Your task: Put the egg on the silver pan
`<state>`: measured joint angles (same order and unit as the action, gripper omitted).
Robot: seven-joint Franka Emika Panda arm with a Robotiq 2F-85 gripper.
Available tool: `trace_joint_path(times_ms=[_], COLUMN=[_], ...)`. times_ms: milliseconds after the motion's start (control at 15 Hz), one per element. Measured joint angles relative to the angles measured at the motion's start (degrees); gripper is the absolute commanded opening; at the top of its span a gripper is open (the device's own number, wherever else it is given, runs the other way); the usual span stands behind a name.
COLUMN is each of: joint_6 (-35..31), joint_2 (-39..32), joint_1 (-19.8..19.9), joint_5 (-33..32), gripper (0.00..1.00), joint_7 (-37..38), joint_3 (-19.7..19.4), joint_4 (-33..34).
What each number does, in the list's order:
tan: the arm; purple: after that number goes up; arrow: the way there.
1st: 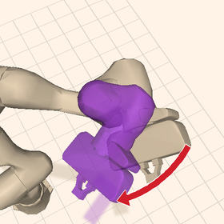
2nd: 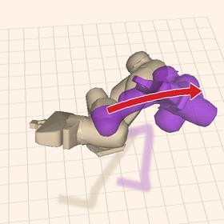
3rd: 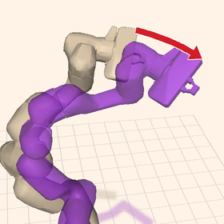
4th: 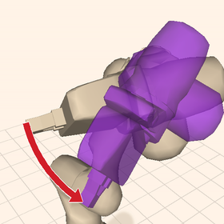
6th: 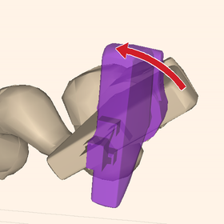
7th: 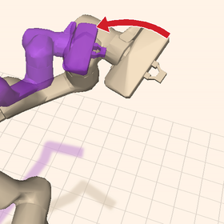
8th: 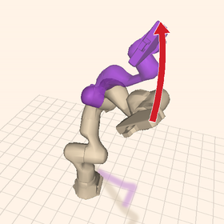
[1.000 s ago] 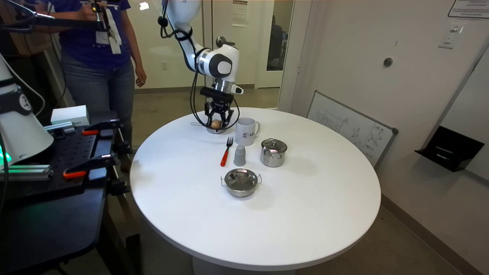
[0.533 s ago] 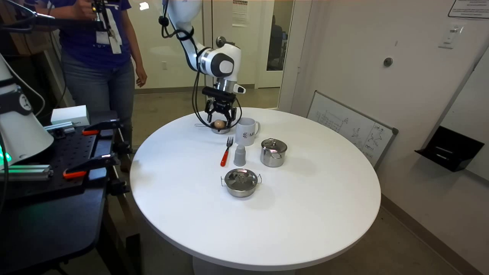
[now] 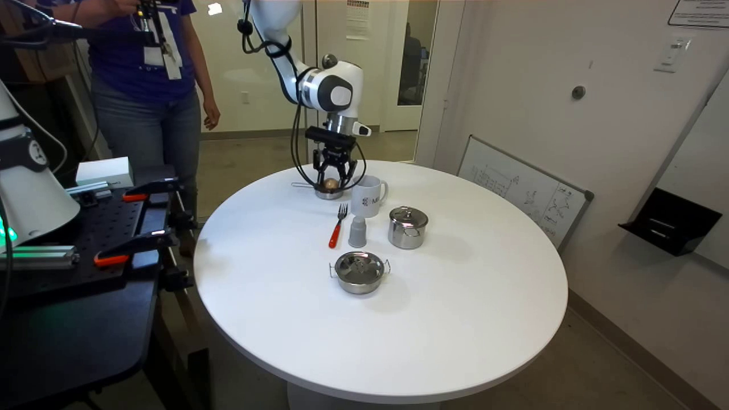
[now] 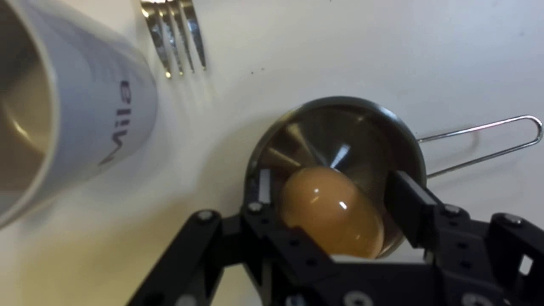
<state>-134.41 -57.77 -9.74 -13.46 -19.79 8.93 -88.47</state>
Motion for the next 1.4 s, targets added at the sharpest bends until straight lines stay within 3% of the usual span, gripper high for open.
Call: trace_joint_path(times_ms=[200, 667, 733, 867, 1400], joint_6=[0.00, -0.18, -0.41, -1.66, -13.21], joint_2=[0.97, 3.29, 3.76, 4.98, 12.56], joint_1=[-0.01, -0.02, 0.08, 0.50, 5.40], joint_5=[-0.06, -0.17, -0.17, -0.12, 1.11], gripper=[0.80, 0.79, 0.92, 1.00, 1.00], joint_7=[0.12, 0.34, 0.34, 0.28, -1.99], joint_3=[-0.43, -1.67, -1.70, -1.50, 2.97], joint_4=[-0.10, -1.38, -1.85, -3.35, -13.50])
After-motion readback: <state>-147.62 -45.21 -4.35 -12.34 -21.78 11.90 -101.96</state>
